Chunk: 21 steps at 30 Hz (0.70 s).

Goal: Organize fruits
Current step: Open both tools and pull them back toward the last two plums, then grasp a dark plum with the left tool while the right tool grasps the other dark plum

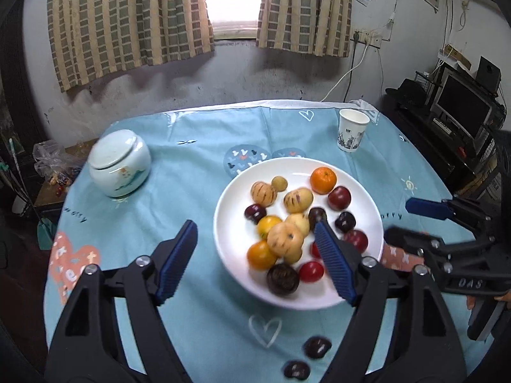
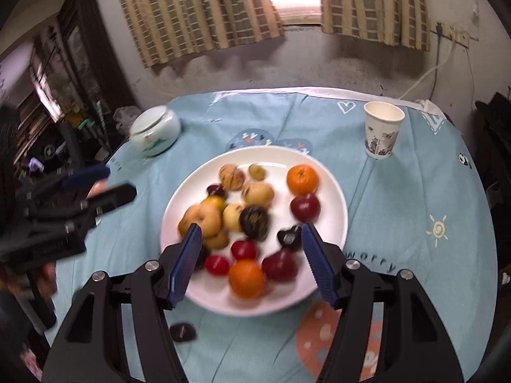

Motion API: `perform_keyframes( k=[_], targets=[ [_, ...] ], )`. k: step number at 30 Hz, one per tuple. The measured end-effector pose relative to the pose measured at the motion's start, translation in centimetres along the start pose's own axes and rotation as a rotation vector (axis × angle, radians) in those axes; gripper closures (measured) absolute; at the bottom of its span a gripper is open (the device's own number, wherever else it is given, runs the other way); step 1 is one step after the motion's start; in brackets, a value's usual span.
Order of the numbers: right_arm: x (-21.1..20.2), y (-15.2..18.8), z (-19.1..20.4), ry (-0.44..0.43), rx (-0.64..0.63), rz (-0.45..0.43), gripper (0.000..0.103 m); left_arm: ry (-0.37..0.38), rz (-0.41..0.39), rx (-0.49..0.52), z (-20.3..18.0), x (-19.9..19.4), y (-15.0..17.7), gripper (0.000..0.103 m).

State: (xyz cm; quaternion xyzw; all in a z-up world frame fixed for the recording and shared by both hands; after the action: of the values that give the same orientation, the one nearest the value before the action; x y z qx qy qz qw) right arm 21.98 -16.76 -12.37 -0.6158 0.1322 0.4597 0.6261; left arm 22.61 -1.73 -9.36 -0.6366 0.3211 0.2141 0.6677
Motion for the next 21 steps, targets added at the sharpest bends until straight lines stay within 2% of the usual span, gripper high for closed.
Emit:
perform_keyframes(
  k=[2, 5, 8, 9, 13, 16, 21],
  targets=[
    [-0.1, 3.6, 2.0, -0.01, -0.067, 0.056, 0.037, -0.003, 0.003, 0.009, 0.3, -1.4, 1.8, 0.023],
    [0.8, 8.3, 4.4, -0.041, -0.135, 0.14, 0.039, -0.002, 0.05, 0.011, 0.7, -2.6, 6.2, 0.023],
    [2.1, 11.5, 6.2, -0.054, -0.198, 0.209, 0.046, 0.001, 0.117, -0.004, 1.1, -3.2, 10.8, 0.023],
    [2.5, 12.1, 6.6, -0.059, -0.218, 0.225, 0.051, 0.002, 0.138, -0.011, 1.3, -3.4, 12.2, 0.023],
    [4.0, 13.1, 7.7, -0.074, -0.268, 0.271, 0.053, -0.002, 0.192, -0.055, 2.5, -4.4, 15.9, 0.023],
    [4.9, 13.1, 8.1, -0.077, -0.305, 0.29, 0.053, -0.012, 0.208, -0.089, 3.3, -5.0, 17.3, 0.023],
    [6.6, 13.2, 8.6, -0.095, -0.363, 0.328, 0.054, -0.02, 0.213, -0.127, 3.6, -5.5, 17.9, 0.023]
  ],
)
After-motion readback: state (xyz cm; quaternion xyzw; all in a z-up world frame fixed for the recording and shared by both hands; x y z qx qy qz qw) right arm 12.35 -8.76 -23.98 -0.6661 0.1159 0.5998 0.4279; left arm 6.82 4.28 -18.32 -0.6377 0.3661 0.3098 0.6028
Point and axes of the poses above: each gripper's, at about its wrist camera, not at the fingertips, and x roughly the way its jaws point, z to its left, y to its underside, the point moved 10 cm from there along x, roughly the way its jaws point
